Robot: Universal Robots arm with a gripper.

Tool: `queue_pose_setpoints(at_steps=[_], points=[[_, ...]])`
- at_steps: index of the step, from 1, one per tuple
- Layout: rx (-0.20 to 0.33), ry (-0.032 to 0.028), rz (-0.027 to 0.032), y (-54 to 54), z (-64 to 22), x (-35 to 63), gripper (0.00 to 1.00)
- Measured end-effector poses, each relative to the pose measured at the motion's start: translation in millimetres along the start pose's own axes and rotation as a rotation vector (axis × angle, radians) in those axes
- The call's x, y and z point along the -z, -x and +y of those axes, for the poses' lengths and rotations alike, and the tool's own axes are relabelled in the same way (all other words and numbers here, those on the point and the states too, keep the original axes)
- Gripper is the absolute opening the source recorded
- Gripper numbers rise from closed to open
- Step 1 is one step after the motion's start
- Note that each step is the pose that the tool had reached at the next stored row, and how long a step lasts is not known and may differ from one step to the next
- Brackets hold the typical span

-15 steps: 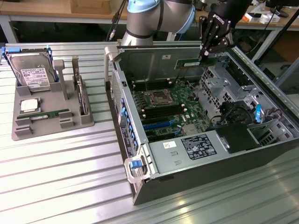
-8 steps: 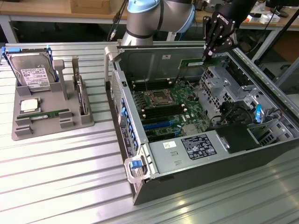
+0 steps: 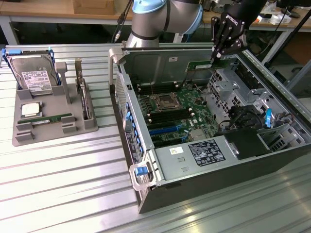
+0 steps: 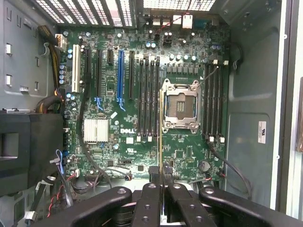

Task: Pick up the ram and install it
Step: 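Insert the ram into the slot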

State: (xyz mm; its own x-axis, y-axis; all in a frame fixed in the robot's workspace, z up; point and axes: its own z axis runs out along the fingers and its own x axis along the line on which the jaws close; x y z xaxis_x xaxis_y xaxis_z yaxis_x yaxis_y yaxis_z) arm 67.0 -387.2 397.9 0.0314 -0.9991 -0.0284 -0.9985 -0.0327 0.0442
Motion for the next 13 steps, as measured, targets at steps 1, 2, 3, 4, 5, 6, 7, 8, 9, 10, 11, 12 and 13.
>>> queue_pose_setpoints(at_steps=[1,2,3,4,5,6,7,8,9,10,11,12,13], points=[[0.0,0.0,0.0002,0.0,0.0,-0.1,0.12],[0.0,0.0,-0.0001,0.0,0.1,-0.8,0.12],[0.0,0.0,0.0,0.0,0.5,-1.9,0.12],[0.0,0.0,0.0001,0.0,0.9,-3.0,0.12],[0.0,0.0,0.0,-0.1,1.1,-4.0,0.12],[0.0,0.0,0.0,-0.1,1.3,-5.4,0.12],[0.0,0.0,0.0,-0.1,1.4,-6.6,0.12],[0.0,0.0,0.0,-0.2,1.6,-7.9,0.12],[0.0,0.0,0.0001,-0.3,2.4,-12.2,0.12],[0.0,0.0,0.0,-0.3,2.6,-13.8,0.12],[0.0,0.0,0.0,-0.3,2.8,-15.2,0.12],[0.0,0.0,0.0,-0.4,3.1,-17.1,0.12],[0.0,0.0,0.0,-0.4,3.3,-18.5,0.12]])
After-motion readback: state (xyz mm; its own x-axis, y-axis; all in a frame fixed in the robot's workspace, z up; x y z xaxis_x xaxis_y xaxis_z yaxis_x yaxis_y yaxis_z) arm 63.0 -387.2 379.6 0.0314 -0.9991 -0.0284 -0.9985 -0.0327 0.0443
